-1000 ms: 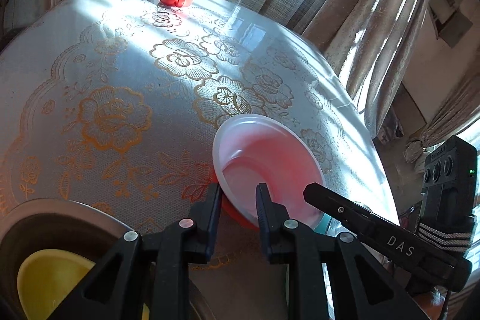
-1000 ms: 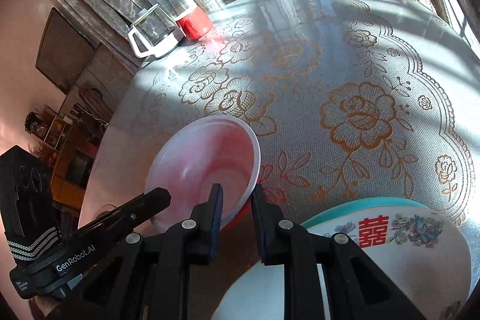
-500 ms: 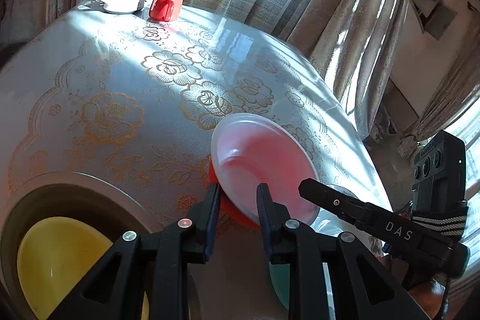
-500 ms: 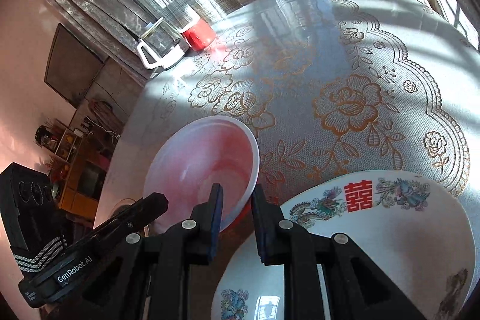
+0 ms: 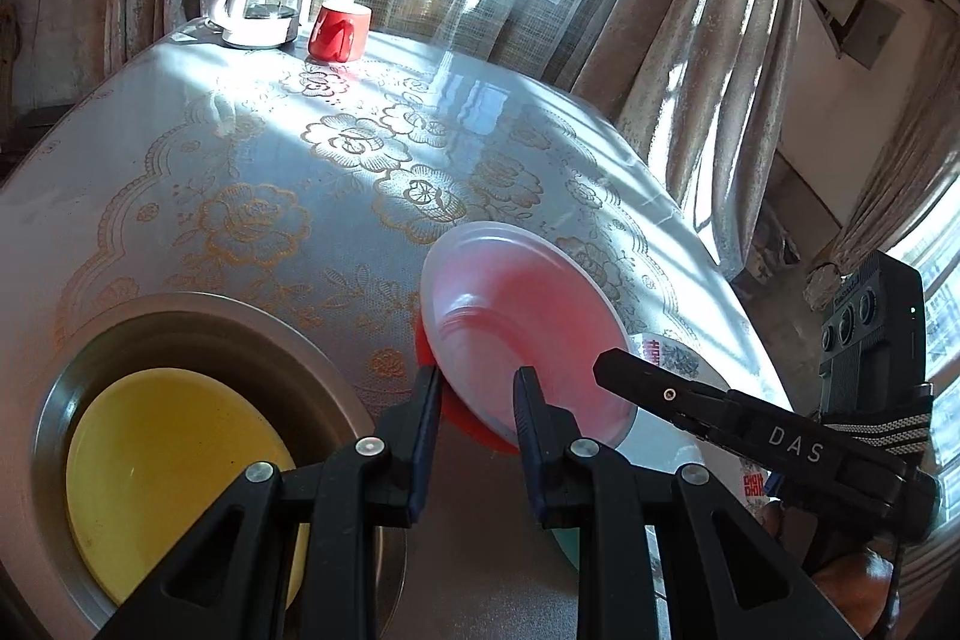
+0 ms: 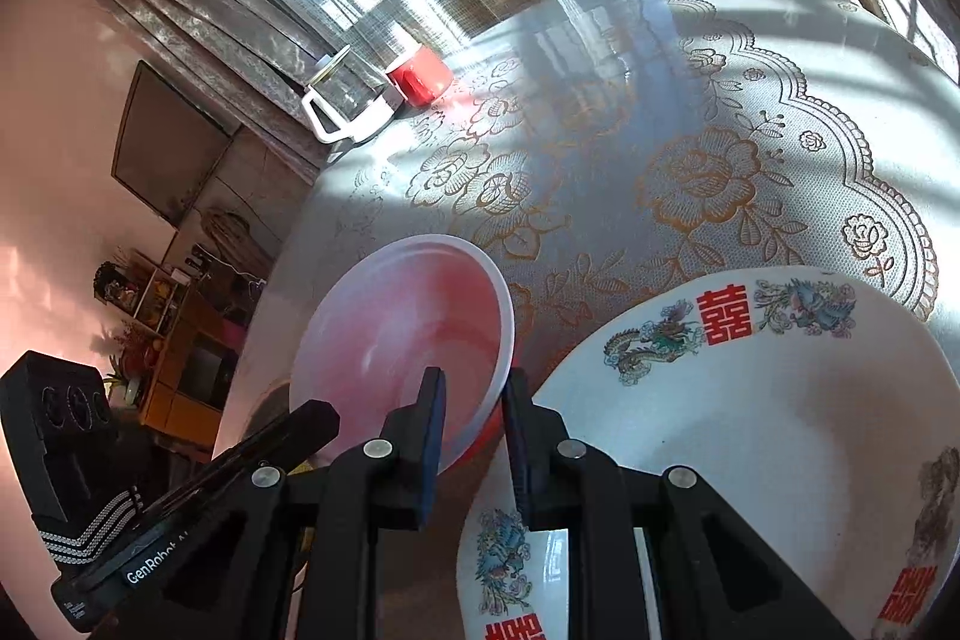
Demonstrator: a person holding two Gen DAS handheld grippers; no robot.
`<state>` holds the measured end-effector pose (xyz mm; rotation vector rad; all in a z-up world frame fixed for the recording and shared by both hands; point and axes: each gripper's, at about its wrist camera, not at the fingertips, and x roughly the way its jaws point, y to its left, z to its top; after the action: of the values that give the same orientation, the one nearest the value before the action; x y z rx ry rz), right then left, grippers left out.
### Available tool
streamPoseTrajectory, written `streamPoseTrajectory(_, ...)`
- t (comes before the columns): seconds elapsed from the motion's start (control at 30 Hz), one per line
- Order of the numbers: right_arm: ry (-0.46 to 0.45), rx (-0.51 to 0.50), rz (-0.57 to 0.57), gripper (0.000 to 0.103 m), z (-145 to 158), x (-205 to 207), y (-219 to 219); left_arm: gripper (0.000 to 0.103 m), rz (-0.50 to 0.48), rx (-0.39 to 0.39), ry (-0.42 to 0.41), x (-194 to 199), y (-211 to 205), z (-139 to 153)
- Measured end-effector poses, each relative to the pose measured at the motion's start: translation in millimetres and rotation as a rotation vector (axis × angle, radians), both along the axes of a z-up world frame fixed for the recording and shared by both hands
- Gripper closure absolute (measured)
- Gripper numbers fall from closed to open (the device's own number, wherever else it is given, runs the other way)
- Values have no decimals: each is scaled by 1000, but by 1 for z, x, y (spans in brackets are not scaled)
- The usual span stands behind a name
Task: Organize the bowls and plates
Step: 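Lift the red bowl with both grippers and carry it over the steel basin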
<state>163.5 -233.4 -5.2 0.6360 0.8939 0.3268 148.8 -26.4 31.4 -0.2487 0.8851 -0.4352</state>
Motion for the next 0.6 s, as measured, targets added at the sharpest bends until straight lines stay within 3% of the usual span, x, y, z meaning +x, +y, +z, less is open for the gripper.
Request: streamPoseTrajectory(0.6, -29, 27, -4, 83, 2, -32, 4, 80, -28, 16, -53, -40, 4, 13)
